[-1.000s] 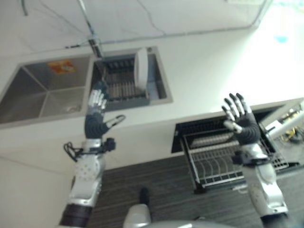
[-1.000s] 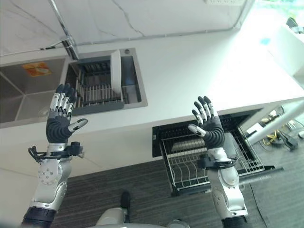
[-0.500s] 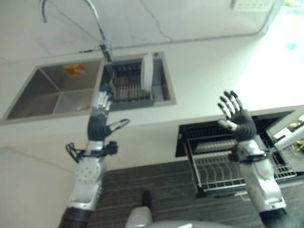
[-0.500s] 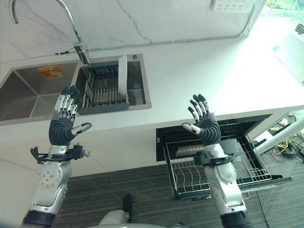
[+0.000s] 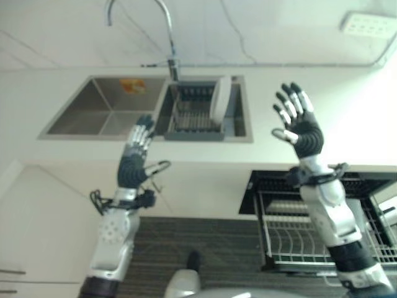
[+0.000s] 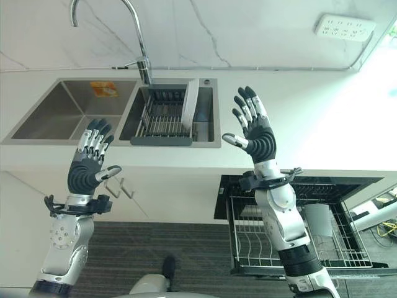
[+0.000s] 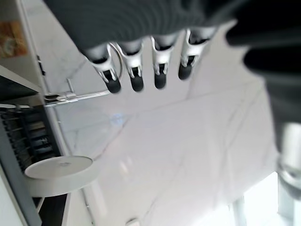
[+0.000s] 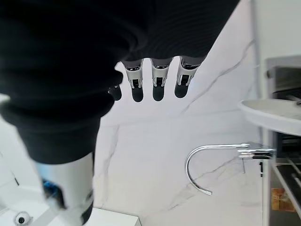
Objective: Place the dishes in the dishwasher.
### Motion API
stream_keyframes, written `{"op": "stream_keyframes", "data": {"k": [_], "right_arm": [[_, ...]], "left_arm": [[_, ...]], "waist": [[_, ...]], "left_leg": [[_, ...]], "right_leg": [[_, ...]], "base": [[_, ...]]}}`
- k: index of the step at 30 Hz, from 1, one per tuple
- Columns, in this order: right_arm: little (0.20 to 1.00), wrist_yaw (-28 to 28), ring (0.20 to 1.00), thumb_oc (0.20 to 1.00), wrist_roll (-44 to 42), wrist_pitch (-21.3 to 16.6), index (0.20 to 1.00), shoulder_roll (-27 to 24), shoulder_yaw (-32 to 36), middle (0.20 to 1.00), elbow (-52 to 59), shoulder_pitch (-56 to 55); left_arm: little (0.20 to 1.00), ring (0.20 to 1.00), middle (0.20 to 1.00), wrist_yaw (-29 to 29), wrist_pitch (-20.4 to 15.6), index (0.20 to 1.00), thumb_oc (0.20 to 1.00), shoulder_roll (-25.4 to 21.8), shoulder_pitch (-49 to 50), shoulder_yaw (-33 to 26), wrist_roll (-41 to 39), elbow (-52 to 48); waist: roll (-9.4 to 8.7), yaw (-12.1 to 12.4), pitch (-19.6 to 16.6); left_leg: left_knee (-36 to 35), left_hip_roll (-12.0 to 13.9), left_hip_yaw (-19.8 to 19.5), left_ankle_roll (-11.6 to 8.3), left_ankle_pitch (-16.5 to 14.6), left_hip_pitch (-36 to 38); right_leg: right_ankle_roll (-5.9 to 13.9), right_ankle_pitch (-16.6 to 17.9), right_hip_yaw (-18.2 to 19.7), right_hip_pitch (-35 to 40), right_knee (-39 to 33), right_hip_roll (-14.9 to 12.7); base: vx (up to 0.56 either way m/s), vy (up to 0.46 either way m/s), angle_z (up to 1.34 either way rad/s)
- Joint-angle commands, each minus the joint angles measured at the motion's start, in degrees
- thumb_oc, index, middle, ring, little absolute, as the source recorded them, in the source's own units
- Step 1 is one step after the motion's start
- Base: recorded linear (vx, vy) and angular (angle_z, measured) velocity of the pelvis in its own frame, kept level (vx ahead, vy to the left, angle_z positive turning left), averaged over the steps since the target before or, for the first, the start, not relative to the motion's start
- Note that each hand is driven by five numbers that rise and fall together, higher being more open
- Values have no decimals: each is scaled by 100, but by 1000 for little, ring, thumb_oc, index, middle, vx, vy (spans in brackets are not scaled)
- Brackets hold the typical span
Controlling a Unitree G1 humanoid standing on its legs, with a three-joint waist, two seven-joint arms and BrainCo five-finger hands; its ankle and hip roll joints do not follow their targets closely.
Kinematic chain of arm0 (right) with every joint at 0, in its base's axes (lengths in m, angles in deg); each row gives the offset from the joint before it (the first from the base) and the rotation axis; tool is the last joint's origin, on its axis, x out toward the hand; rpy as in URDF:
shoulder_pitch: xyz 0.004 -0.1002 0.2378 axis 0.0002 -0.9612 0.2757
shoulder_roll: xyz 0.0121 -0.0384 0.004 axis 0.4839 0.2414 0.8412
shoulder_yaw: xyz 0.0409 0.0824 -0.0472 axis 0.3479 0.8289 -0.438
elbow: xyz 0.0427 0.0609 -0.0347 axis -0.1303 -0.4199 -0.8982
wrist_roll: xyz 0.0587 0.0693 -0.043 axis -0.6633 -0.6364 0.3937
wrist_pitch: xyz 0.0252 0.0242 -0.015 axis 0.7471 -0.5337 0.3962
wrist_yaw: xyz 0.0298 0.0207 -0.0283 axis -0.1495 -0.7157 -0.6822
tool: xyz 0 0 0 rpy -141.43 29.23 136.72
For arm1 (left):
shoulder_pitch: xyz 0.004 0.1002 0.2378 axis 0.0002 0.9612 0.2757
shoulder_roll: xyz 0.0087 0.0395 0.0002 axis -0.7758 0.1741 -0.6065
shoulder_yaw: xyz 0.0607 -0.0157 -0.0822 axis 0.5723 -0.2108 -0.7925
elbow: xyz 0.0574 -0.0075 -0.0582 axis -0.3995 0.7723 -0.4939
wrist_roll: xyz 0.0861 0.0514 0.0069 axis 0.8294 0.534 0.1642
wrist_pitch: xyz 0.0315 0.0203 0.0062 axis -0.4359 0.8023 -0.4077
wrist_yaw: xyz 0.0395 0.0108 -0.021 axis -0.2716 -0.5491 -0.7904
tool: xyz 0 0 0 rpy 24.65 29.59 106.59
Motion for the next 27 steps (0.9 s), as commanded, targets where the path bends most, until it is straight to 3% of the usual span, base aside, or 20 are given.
{"op": "stream_keyframes", "data": {"k": [1, 6, 12, 20, 27], "right_arm": [[1000, -312, 1000, 1000, 27, 33, 1000, -93, 94, 1000, -8, 264], [1000, -925, 1000, 1000, 124, 288, 1000, -362, 213, 1000, -643, 1409], [1000, -857, 1000, 1000, -598, 575, 1000, -994, 372, 1000, -1573, 2241], [1000, -758, 1000, 1000, -1006, 648, 1000, -1615, 350, 1000, -3095, 3024], [1000, -448, 1000, 1000, -1248, 811, 1000, -1943, 259, 1000, -4201, 3368]], "left_arm": [[1000, 1000, 1000, 162, -217, 1000, 1000, -253, -279, 78, -245, 2], [1000, 1000, 1000, 381, -235, 1000, 1000, -453, -348, 263, -442, 131], [1000, 1000, 1000, 695, -305, 1000, 1000, -703, -320, 403, -732, 240], [1000, 1000, 1000, 826, -265, 1000, 1000, -984, -362, 599, -886, 315], [1000, 1000, 1000, 950, -280, 1000, 1000, -1207, -397, 646, -1055, 320]], "waist": [[94, 263, -56], [67, 479, -66], [20, 677, -96], [-4, 842, -81], [-35, 936, 1]], "left_leg": [[-1, 277, 419, -44, -621, 323], [-1, 261, 273, -53, -623, 271], [-1, 215, 24, -41, -665, 332], [-1, 172, -284, -66, -662, 358], [15, 107, -523, -60, -646, 352]], "right_leg": [[-159, 198, -519, -387, 193, -98], [-180, 197, -625, -318, 142, -75], [-216, 150, -607, -302, 184, -32], [-235, 63, -569, -246, 254, 14], [-259, 3, -495, -261, 328, 56]], "base": [[63, 10, 5], [62, -2, 6], [86, -15, 11], [88, -20, 11], [89, -35, 15]]}}
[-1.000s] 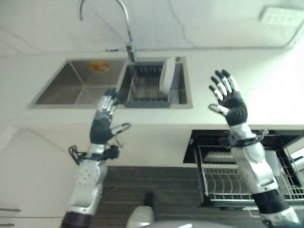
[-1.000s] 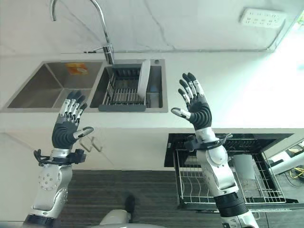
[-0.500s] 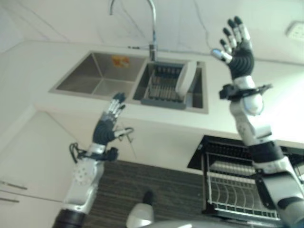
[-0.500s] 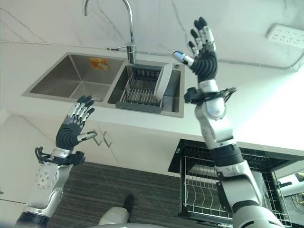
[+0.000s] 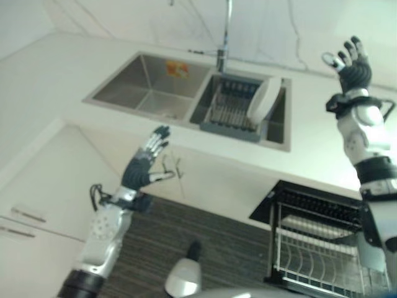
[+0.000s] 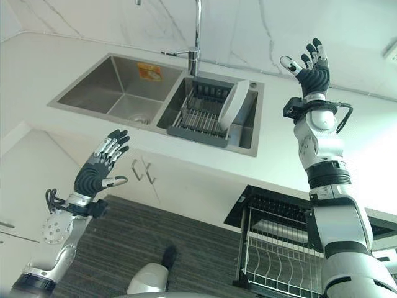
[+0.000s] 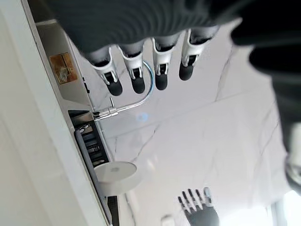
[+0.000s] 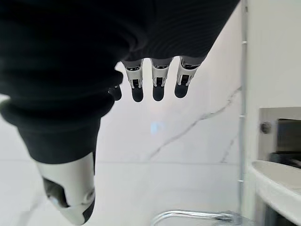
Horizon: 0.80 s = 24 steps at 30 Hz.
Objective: Place the dishes in the dishwasher.
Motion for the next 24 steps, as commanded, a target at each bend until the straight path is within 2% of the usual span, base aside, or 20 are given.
{"op": "stream_keyframes", "data": {"k": [1, 8, 24], "right_arm": [[1000, 242, 1000, 1000, -293, -120, 1000, -442, -143, 1000, 147, 422], [1000, 427, 1000, 1000, -509, 52, 1000, -370, -241, 1000, -297, 483], [1000, 378, 1000, 1000, -537, 166, 1000, -253, -329, 1000, -516, 698]], "left_arm": [[1000, 1000, 1000, 51, -305, 1000, 1000, -96, -331, 232, -283, -120], [1000, 1000, 1000, 21, -227, 1000, 1000, -166, -445, 295, -214, -148], [1000, 1000, 1000, 37, -183, 1000, 1000, -329, -584, 363, -159, -193]], "waist": [[261, 156, -285], [296, 181, -187], [385, 260, 187]], "left_leg": [[32, 335, 5, -83, -677, 443], [52, 285, -171, -46, -696, 500], [171, 241, -402, 9, -656, 348]], "right_leg": [[-249, 19, 32, -570, 437, 59], [-250, -10, 140, -567, 503, 72], [-269, -105, 249, -749, 788, 87]], "base": [[41, -49, 8], [107, -24, 8], [42, -12, 5]]}}
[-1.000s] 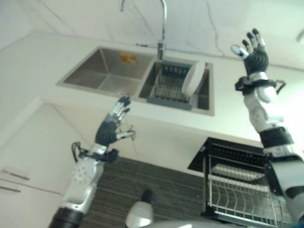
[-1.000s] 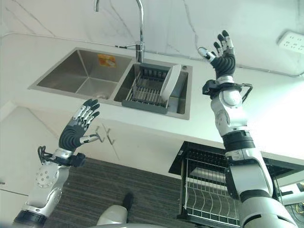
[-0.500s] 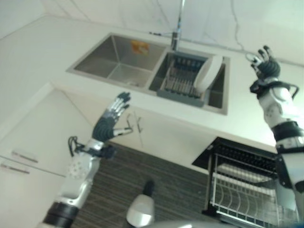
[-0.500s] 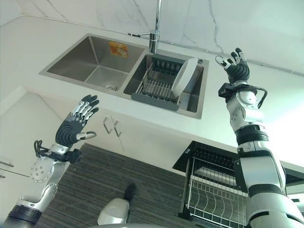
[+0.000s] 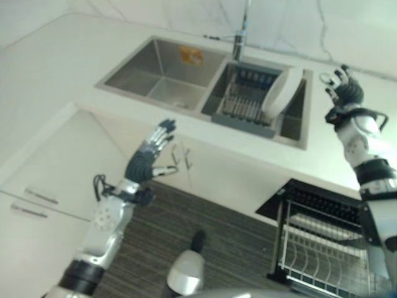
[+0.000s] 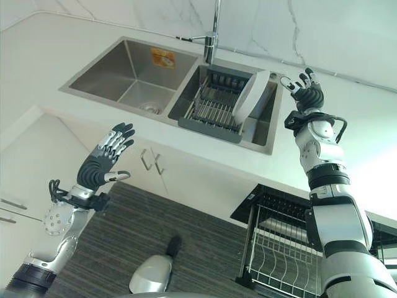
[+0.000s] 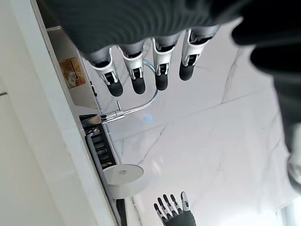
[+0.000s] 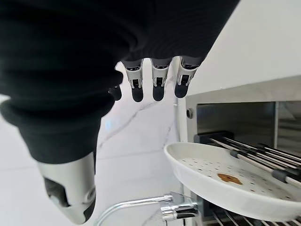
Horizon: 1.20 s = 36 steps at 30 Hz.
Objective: Place the dishes in the dishwasher.
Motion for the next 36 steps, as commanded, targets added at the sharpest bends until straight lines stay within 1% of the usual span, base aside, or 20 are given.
{"op": "stream_keyframes", "data": {"k": [1, 11, 14, 19, 25, 28, 30, 33, 36], "right_arm": [[1000, 26, 1000, 1000, -136, -228, 1000, -286, -320, 1000, 59, 684], [1000, -54, 1000, 1000, -222, -334, 1000, -249, -346, 1000, -17, 849], [1000, -63, 1000, 1000, -153, -366, 1000, -196, -360, 1000, -62, 942], [1000, -70, 1000, 1000, -142, -384, 1000, -148, -342, 1000, -17, 948], [1000, -61, 1000, 1000, -151, -411, 1000, -148, -381, 1000, 41, 1063], [1000, -65, 1000, 1000, -141, -429, 1000, -158, -389, 1000, 75, 1082], [1000, -71, 1000, 1000, -105, -440, 1000, -172, -405, 1000, 87, 1123], [1000, -61, 1000, 1000, -34, -421, 1000, -171, -424, 1000, 126, 1135], [1000, -76, 1000, 1000, 19, -358, 1000, -166, -399, 1000, 150, 1157]], "left_arm": [[1000, 1000, 1000, -12, -292, 1000, 1000, -153, -191, 179, -1, -197], [1000, 1000, 1000, -34, -551, 1000, 1000, -322, -569, 302, 1, -259], [1000, 1000, 1000, -35, -718, 1000, 1000, -335, -690, 332, -73, -333], [1000, 1000, 1000, -88, -664, 1000, 1000, -378, -789, 333, -39, -436], [1000, 1000, 1000, -72, -497, 1000, 1000, -425, -844, 371, -3, -453], [1000, 1000, 1000, -49, -488, 1000, 1000, -432, -787, 376, 24, -446], [1000, 1000, 1000, -60, -562, 1000, 1000, -445, -713, 381, 39, -437], [1000, 1000, 1000, -65, -578, 1000, 1000, -427, -664, 380, 74, -438], [1000, 1000, 1000, -88, -512, 1000, 1000, -405, -661, 393, 124, -456]], "waist": [[277, 142, -259], [351, 67, 156], [388, 50, 278], [349, 44, 366], [317, 60, 494], [319, 65, 542], [311, 82, 569], [293, 85, 575], [270, 82, 583]], "left_leg": [[143, 329, -100, -11, -736, 403], [297, 307, -187, 34, -714, 138], [352, 285, -202, 48, -706, 58], [412, 297, -179, 64, -722, 10], [487, 294, -176, 83, -727, -94], [519, 297, -161, 87, -734, -126], [530, 293, -159, 90, -734, -156], [542, 300, -144, 87, -740, -154], [542, 314, -132, 88, -740, -131]], "right_leg": [[-224, -43, 376, -873, 803, 59], [-259, -76, 527, -1171, 1019, 86], [-271, -87, 566, -1270, 1099, 78], [-278, -94, 587, -1340, 1185, 84], [-284, -97, 606, -1444, 1278, 98], [-288, -101, 613, -1482, 1316, 96], [-296, -98, 609, -1497, 1308, 105], [-300, -91, 616, -1503, 1311, 115], [-303, -84, 632, -1497, 1324, 127]], "base": [[-13, -18, 15], [-27, -22, 10], [-12, 3, 0], [1, -6, 0], [-25, -18, 1], [-22, -4, -1], [-45, -9, 0], [0, 0, 0], [0, 0, 0]]}}
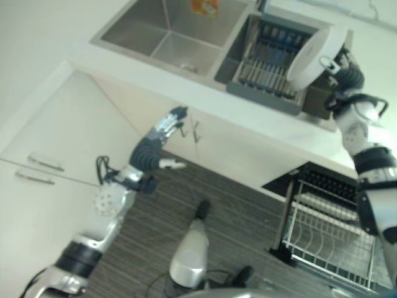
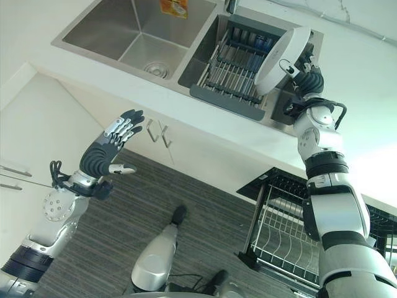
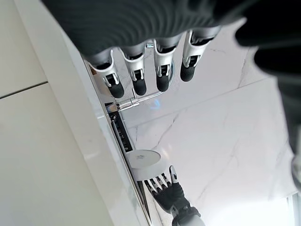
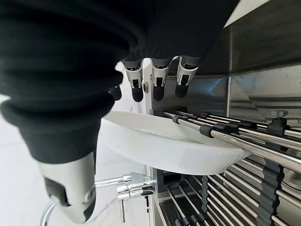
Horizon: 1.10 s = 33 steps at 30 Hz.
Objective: Place the dishes in the dishwasher.
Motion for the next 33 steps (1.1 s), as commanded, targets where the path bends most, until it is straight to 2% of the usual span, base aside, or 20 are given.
{"op": "stream_keyframes", "data": {"k": [1, 19, 33], "right_arm": [[1000, -39, 1000, 1000, 31, -329, 1000, -253, -382, 1000, 240, 663], [1000, -86, 1000, 1000, 32, -222, 1000, -487, -587, 1000, 11, 1082], [1000, -87, 1000, 1000, 96, -190, 1000, -540, -631, 1000, -175, 1282]], "left_arm": [[1000, 1000, 1000, -73, -255, 1000, 1000, 26, 52, -54, 101, -393], [1000, 1000, 1000, -198, -236, 1000, 1000, -76, 71, -32, 108, -504], [1000, 1000, 1000, -410, -250, 1000, 1000, -24, 34, 24, 151, -554]], "waist": [[48, 49, -220], [-3, 100, -61], [104, 78, 66]], "left_leg": [[281, 164, 124, 96, -863, 396], [336, 167, 150, 106, -856, 205], [406, 133, 150, 129, -849, 97]], "right_leg": [[-240, 134, 559, -999, 790, -8], [-238, 141, 559, -1187, 878, 0], [-267, 84, 576, -1348, 1053, -46]], "base": [[0, 0, 0], [-10, -1, 0], [0, 0, 0]]}}
